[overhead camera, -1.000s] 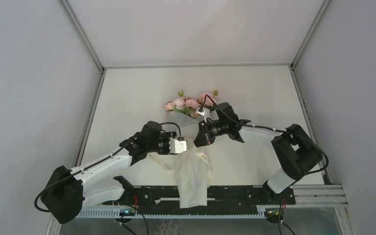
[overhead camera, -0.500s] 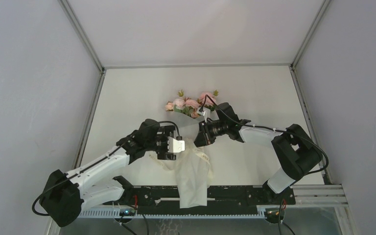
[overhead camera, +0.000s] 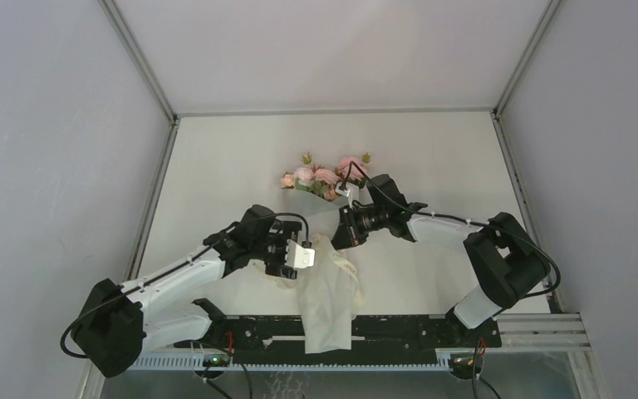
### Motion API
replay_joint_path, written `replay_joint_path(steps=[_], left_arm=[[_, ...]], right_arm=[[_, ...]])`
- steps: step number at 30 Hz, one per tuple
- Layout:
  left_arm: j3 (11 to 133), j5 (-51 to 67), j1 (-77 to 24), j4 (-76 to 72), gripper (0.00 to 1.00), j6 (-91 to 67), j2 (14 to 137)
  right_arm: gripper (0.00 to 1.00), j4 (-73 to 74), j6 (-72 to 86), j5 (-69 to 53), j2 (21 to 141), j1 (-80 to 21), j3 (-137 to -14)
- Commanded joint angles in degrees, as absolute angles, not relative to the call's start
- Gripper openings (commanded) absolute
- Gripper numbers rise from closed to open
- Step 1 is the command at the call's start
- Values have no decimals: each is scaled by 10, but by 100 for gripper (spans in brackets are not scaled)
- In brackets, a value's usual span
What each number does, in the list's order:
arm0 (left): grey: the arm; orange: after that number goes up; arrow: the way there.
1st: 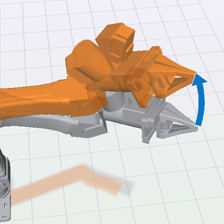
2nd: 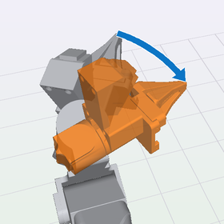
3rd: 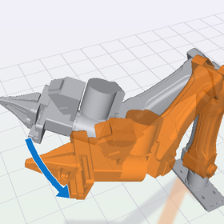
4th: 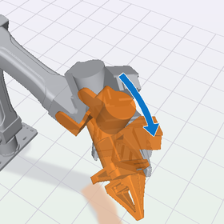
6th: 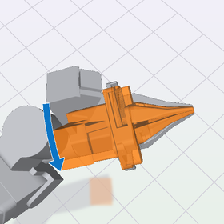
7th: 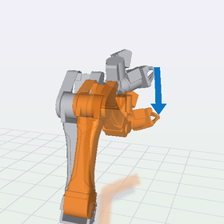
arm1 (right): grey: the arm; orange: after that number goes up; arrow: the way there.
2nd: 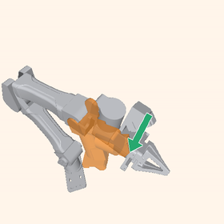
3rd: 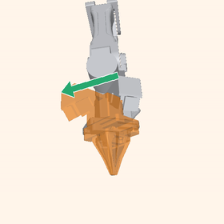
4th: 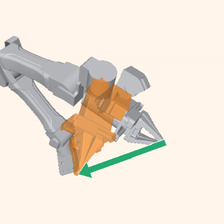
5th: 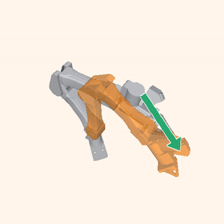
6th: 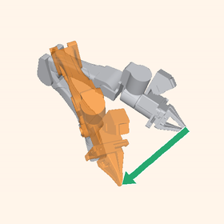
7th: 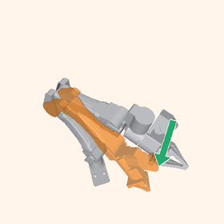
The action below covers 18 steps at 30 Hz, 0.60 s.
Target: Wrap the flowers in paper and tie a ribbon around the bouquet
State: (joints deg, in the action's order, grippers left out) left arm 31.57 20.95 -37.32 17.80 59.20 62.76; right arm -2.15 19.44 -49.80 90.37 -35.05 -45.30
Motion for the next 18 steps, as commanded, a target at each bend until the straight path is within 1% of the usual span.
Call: replay_joint_path(steps=[1,2,3,5,6,7,9,10,11,16,18], left_arm=[[300,209,-385,159,88,624,637],[297,202,-386,147,83,616,638],[294,199,-386,129,75,610,640],[292,198,-386,118,63,610,639],[291,199,-387,121,53,615,639],[289,199,-388,129,38,625,639],[287,196,-388,137,14,635,636],[287,195,-388,140,5,636,634],[287,193,-388,141,1,635,633],[284,190,-388,140,0,637,625],[282,189,-388,140,0,640,626]], right_arm=[[16,-29,188,-496,877,-347,-470],[16,-26,189,-496,877,-347,-470],[16,-24,189,-495,876,-348,-470],[17,-17,186,-493,874,-347,-470],[18,-13,185,-491,872,-347,-470],[18,-11,184,-489,871,-347,-470],[18,-7,185,-485,868,-345,-470],[17,-7,185,-483,868,-344,-470],[16,-8,187,-482,869,-343,-470],[12,-12,197,-482,871,-338,-470],[7,-11,200,-479,864,-336,-470]])
